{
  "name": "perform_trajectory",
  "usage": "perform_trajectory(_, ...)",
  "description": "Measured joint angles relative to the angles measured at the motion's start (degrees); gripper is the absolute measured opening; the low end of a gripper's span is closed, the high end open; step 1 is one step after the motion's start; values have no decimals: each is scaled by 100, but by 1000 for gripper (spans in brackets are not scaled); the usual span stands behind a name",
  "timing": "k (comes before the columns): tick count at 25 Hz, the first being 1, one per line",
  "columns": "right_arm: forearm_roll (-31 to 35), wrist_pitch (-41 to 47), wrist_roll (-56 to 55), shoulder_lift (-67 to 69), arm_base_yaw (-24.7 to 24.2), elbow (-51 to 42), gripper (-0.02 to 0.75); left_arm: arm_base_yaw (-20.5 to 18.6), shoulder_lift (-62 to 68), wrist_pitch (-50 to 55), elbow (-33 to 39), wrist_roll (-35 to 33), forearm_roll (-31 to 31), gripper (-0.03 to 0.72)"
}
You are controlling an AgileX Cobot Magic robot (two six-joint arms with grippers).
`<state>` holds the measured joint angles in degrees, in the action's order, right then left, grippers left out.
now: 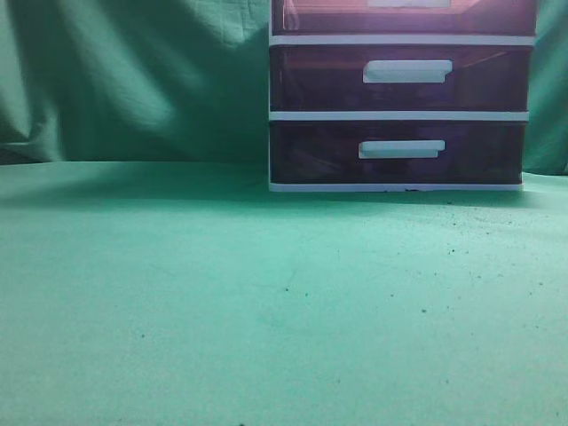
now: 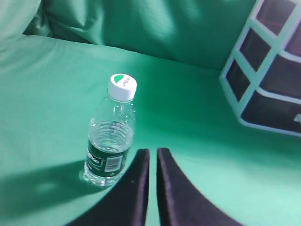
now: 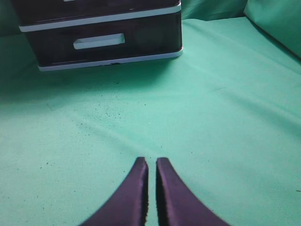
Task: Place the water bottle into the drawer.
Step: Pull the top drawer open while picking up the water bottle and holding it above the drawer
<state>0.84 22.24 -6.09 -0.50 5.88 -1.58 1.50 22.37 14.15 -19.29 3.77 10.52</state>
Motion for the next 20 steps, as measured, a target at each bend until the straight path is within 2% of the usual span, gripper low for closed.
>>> perform_trajectory(1,0,0,0,0,0,0,49,0,117,-73,-13,0,-95,0)
perform_trajectory(2,0,0,0,0,0,0,49,0,281,-91,-60,-10,-181,49)
perform_trajectory(3,0,0,0,0,0,0,49,0,466,-99,-124,-13,-265,49)
perform_trajectory(4,0,0,0,0,0,0,49,0,668,-99,-186,-13,-343,156)
perform_trajectory(5,0,0,0,0,0,0,49,0,839,-99,-230,-13,-368,230)
perform_trajectory(8,0,0,0,0,0,0,49,0,1409,-109,-293,-13,-413,547)
perform_trajectory(10,0,0,0,0,0,0,49,0,1824,-165,-297,-13,-516,637)
perform_trajectory(11,0,0,0,0,0,0,49,0,2037,-245,-297,-13,-580,659)
perform_trajectory(20,0,0,0,0,0,0,49,-5,3815,-1071,-726,-13,-791,643)
